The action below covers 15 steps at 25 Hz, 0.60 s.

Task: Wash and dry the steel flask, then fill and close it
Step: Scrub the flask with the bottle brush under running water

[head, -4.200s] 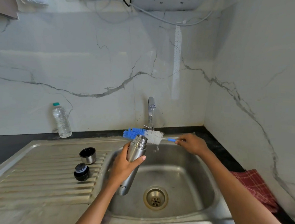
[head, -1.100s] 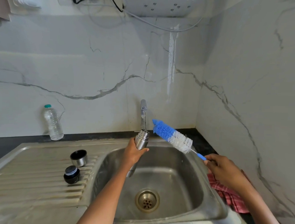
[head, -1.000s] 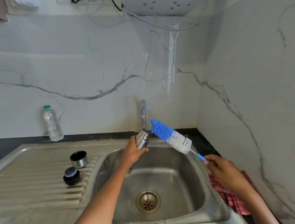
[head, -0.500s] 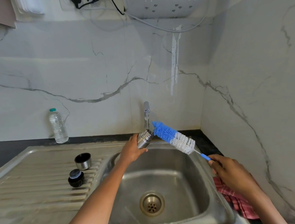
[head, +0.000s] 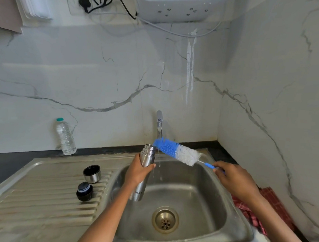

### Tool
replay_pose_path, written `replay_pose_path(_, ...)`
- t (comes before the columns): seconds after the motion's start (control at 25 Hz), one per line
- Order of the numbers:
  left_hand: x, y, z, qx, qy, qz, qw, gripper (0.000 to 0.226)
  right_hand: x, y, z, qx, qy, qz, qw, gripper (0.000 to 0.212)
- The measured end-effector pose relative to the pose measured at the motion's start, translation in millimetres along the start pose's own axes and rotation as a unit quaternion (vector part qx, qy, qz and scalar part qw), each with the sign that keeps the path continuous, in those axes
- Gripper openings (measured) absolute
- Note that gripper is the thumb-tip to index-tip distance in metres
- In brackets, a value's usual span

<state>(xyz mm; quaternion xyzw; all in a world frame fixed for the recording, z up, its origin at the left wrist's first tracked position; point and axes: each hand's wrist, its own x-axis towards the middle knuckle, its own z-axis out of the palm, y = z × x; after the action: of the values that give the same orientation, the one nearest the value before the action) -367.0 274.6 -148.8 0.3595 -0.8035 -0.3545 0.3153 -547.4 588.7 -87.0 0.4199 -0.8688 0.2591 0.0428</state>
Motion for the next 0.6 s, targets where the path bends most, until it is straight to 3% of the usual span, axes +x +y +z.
replay_pose_path(0.24,-18.8,-15.6,-5.1,-0.032,0.013,-0.032,0.999,0.063,37.7,-45.0,25.2,-0.023,0.013,-0.031,0.999,0.026)
replay_pose_path(0.6,-28.5,-14.7,-2.9,-0.041,0.015,-0.041,0.998,0.063,92.6,-95.0,41.3,-0.086,-0.057,-0.068,0.992,0.022)
